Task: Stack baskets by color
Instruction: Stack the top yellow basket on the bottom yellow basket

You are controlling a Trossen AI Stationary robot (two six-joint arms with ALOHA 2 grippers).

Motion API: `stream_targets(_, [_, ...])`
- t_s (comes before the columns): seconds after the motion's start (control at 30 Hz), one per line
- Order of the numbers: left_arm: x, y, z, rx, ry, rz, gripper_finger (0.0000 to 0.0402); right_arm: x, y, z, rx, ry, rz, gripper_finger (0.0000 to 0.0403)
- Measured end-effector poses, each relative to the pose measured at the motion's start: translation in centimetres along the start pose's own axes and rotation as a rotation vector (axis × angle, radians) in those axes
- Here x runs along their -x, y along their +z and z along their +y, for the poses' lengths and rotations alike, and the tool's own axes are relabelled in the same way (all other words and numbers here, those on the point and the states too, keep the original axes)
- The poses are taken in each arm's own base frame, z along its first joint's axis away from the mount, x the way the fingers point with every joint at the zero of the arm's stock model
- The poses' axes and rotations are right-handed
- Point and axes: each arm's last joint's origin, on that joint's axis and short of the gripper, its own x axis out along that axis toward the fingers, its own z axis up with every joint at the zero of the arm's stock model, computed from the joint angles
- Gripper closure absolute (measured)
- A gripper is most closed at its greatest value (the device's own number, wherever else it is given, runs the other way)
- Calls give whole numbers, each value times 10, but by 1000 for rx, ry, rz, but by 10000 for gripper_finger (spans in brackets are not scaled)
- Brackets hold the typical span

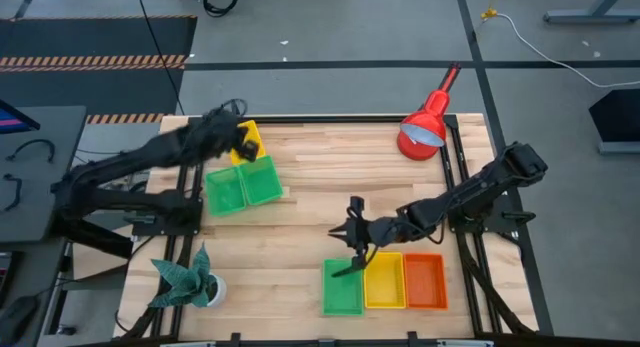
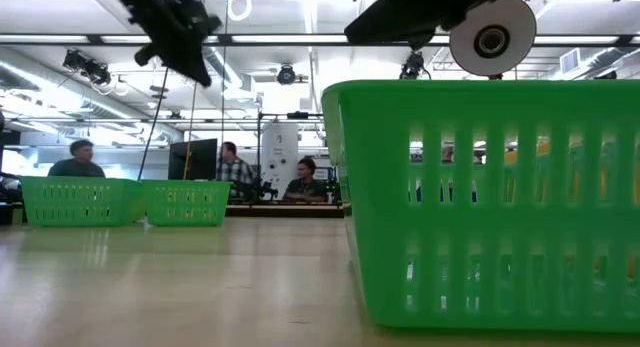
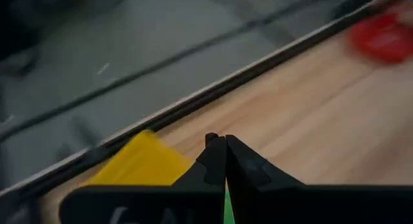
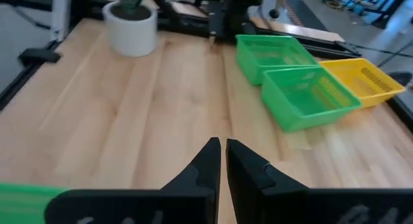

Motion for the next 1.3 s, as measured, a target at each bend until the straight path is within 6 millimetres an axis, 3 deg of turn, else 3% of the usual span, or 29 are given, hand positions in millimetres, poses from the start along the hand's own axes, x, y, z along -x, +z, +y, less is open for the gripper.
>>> stream_targets(0.13, [-33, 22, 5, -5, 73, 203, 387, 5, -5, 12, 23, 19, 34, 375])
stream_targets(0.3, [-72, 32, 15, 31, 106, 409, 364, 12, -18, 24, 52, -40, 48, 384])
stream_targets(0.57, [-121, 17, 28, 108, 113, 603, 284, 25, -36, 42, 76, -74, 56, 398])
stream_targets(0.83, [-158, 3, 22, 209, 160, 652, 210, 38, -48, 57, 141, -124, 57, 395])
stream_targets(1.03, [-184, -12, 18, 283, 214, 684, 213, 59, -55, 71, 175, -112, 78, 396])
stream_targets(1.3, [-203, -23, 18, 310, 252, 693, 275, 108, -50, 80, 124, -69, 28, 396])
